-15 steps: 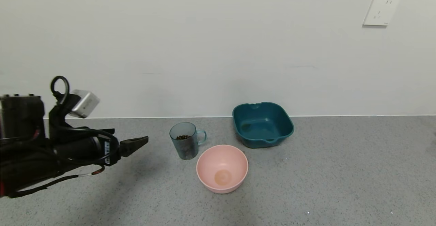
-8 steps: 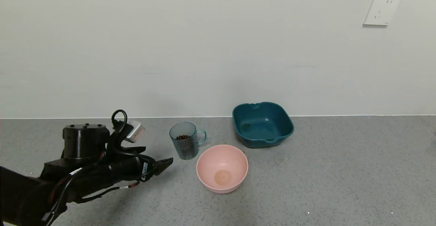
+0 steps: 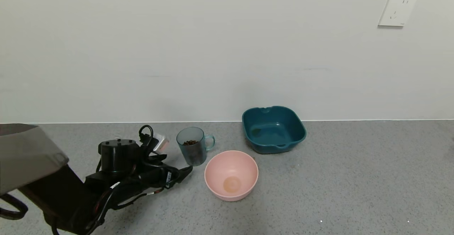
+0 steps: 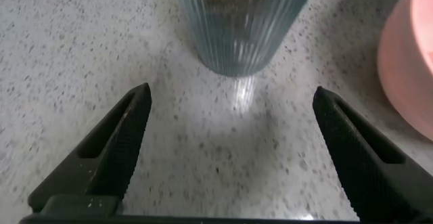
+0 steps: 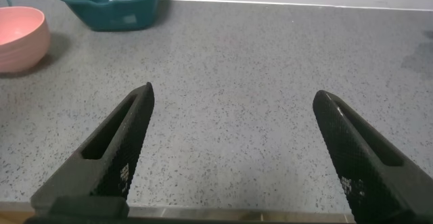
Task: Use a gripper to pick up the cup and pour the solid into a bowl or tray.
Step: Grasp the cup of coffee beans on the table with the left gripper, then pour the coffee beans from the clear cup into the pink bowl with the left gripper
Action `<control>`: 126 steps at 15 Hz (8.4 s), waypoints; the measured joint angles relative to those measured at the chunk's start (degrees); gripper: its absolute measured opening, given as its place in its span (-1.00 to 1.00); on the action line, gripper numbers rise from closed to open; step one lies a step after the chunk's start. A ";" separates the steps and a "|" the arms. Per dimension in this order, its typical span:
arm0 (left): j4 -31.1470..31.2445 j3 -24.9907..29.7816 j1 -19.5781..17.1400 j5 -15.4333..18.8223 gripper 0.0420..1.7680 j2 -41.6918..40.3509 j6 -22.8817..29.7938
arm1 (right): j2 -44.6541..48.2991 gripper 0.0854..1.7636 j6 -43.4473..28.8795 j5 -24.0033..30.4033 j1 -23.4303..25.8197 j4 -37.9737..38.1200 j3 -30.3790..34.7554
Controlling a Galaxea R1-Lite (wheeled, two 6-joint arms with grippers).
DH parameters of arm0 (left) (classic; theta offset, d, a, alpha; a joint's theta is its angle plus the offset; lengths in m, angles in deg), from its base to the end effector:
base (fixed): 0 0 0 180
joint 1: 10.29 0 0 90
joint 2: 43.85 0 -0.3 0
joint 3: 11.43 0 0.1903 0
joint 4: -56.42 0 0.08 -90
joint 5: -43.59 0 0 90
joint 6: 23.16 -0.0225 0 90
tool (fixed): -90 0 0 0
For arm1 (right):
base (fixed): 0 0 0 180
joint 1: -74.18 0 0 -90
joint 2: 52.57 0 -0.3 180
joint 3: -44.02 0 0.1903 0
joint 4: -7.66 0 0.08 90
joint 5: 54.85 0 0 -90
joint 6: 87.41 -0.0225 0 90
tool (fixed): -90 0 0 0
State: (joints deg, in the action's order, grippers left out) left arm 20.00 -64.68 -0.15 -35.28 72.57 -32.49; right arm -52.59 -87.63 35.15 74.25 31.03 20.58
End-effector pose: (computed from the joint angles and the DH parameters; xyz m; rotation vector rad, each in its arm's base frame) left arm 0.3049 -0.0589 0.0529 0.1540 0.4388 -0.4018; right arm -0.0229 0.0000 0.0758 0.0038 -0.0009 -0.0012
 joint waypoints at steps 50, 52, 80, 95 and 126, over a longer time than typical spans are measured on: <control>1.49 -10.85 3.25 -5.05 0.42 -1.07 7.69 | 0.00 0.94 -0.02 0.00 0.00 0.00 0.00; 3.23 -10.80 4.84 -10.73 0.42 -4.43 6.53 | 0.00 0.94 0.00 0.00 0.00 0.00 0.00; 1.33 -4.10 19.57 -31.39 0.41 -9.86 -35.01 | 0.00 0.94 0.01 0.00 0.02 0.00 0.00; 1.38 -3.96 20.61 -33.87 0.41 -9.89 -53.31 | 0.00 0.94 -0.02 0.00 0.00 0.00 0.00; 1.41 -4.73 29.57 -53.14 0.41 -7.28 -76.96 | 0.00 0.94 -0.02 0.00 0.02 0.02 0.00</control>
State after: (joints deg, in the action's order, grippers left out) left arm 21.41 -69.41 29.43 -88.42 65.29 -109.45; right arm -52.59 -87.66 35.15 74.28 31.05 20.58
